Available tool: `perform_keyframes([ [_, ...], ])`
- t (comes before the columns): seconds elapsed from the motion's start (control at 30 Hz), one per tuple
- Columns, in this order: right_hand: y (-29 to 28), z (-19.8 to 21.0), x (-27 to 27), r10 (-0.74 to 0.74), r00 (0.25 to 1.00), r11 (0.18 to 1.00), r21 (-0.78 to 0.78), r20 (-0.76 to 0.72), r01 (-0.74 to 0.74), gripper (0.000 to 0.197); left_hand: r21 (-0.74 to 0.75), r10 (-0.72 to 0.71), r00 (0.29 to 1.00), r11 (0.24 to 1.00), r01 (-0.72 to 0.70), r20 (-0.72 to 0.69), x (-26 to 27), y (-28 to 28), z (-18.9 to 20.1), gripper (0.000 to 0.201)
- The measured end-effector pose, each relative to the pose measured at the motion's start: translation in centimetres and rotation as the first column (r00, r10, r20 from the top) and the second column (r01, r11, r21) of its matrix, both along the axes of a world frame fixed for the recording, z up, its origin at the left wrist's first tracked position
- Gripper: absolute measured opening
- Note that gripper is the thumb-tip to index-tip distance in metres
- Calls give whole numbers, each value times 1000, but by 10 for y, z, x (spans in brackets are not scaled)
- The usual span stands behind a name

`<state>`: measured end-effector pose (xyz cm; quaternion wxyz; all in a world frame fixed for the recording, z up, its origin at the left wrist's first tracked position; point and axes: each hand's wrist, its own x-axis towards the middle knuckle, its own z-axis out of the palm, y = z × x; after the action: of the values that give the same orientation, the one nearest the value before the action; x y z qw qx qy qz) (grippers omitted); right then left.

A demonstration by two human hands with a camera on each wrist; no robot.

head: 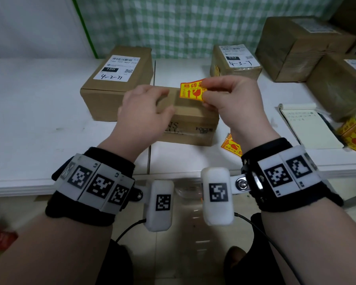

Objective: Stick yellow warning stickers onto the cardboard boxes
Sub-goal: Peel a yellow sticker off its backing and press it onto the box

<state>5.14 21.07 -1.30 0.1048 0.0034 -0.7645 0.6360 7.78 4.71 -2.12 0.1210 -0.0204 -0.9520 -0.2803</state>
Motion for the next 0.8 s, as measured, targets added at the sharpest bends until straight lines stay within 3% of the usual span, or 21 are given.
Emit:
perform_keyframes([
  [0.13, -7, -3, 0, -56, 996, 968, 240, -64, 70, 23, -37, -13, 1000, 999, 13, 4, 1, 1, -2, 51],
  [0.33, -13, -2, 1, -67, 985, 843, 518, -162, 142, 24, -31, -4, 1000, 1000, 4, 1, 3, 2, -2, 45],
  [0.5, -16, -2, 3, -31, 975, 716, 676, -220, 176, 26, -34, -13, 1000, 999, 14, 12, 5, 2, -2, 44],
  [0.6, -12, 0, 7, -53, 977, 598, 777, -205, 195, 29, -30, -21, 1000, 999, 22, 14, 5, 1, -2, 44],
  [0.67, -13, -1, 11, -17, 983, 520, 838, -184, 166, 36, -34, -22, 1000, 999, 22, 13, 4, 0, -3, 44],
  [0.8, -22, -9, 21, 201, 979, 361, 931, -25, -50, 59, -15, -47, 999, 999, 48, 20, 2, -5, -3, 58],
])
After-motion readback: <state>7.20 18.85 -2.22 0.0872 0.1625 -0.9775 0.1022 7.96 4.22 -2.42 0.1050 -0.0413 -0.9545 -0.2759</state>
